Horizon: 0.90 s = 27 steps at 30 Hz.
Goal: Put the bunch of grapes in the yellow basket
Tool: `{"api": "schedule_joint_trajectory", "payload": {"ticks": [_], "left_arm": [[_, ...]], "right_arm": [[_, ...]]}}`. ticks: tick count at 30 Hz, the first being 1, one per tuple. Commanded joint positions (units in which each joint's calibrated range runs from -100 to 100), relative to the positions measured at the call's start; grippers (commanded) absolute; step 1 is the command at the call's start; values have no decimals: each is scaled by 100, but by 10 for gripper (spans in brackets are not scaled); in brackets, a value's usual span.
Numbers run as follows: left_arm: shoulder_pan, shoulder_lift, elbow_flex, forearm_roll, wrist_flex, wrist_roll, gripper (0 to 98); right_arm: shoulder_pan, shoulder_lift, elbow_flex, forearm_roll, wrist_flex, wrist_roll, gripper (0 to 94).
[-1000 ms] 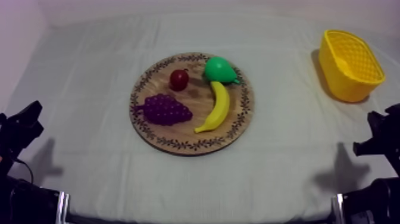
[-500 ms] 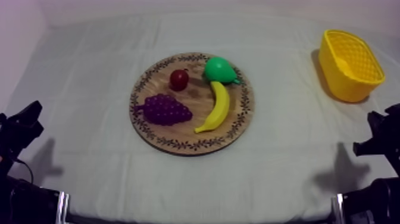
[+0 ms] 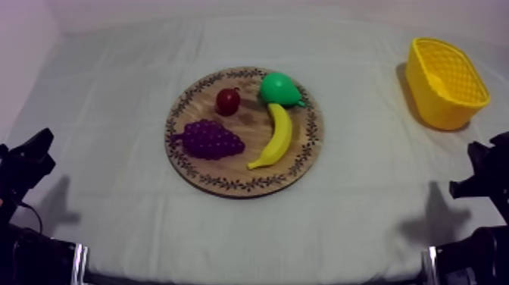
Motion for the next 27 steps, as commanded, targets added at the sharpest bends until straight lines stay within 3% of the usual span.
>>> {"api": "schedule_joint_trajectory", "payload": {"ticks": [1, 13, 22, 27], "left_arm": [[-1, 0, -4, -4, -3, -1, 1], [-1, 0, -4, -4, -3, -1, 1], [-1, 0, -4, -4, -3, -1, 1], [-1, 0, -4, -4, -3, -1, 1]], "right_arm": [[-3, 1, 5, -1, -2, 15, 5], [162, -6, -42, 4, 37, 2, 6], [-521, 568, -667, 563, -46, -271, 9], [-843, 1357, -1456, 607, 2, -227, 26]]}}
